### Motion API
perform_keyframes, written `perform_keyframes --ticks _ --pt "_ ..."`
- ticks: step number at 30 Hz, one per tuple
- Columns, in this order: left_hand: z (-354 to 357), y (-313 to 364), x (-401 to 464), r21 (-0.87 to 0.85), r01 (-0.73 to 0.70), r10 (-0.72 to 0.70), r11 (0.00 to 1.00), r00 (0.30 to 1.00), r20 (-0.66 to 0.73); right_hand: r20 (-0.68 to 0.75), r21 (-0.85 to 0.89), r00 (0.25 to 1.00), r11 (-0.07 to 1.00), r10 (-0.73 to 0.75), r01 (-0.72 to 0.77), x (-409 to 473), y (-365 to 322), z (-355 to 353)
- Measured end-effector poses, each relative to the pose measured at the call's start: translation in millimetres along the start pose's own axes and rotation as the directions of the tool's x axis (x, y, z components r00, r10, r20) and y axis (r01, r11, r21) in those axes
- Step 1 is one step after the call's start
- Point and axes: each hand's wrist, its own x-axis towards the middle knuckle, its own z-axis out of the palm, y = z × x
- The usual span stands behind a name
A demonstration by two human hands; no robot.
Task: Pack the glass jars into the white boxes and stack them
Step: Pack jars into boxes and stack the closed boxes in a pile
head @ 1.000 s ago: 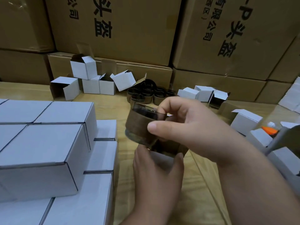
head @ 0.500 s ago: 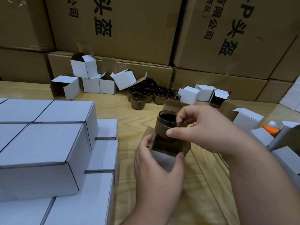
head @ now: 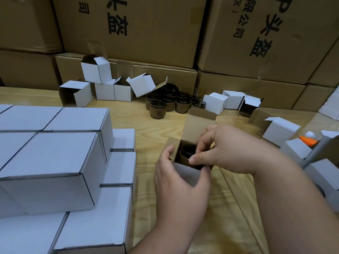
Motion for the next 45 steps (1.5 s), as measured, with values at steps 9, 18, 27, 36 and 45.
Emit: perform_keyframes --ticks 9,18,27,36,45 --pt "2 -4 1 0.015 0.009 -0.01 1.0 0.999 0.045 0.054 -0.113 0.998 0.993 0.04 -0.034 4 1 6" --pt "2 -2 2 0.045 -0.023 0.022 0.999 0.999 0.03 -0.162 0.173 0.987 0.984 -0.01 0.038 -1 28 -18" --pt "-1 0 1 -0.01 -0.036 0.036 0.999 0.999 0.027 -0.133 0.267 0.986 0.962 0.105 -0.066 2 36 -12" --pt "-2 6 0 -0.017 -0.013 0.014 1.0 0.999 0.05 -0.149 0.236 0.987 0.971 0.058 -0.022 15 35 12" --pt "3 -3 2 0.116 -0.08 0.076 0.99 0.997 0.035 -0.28 0.291 0.956 0.94 -0.094 0.177 3 28 -7"
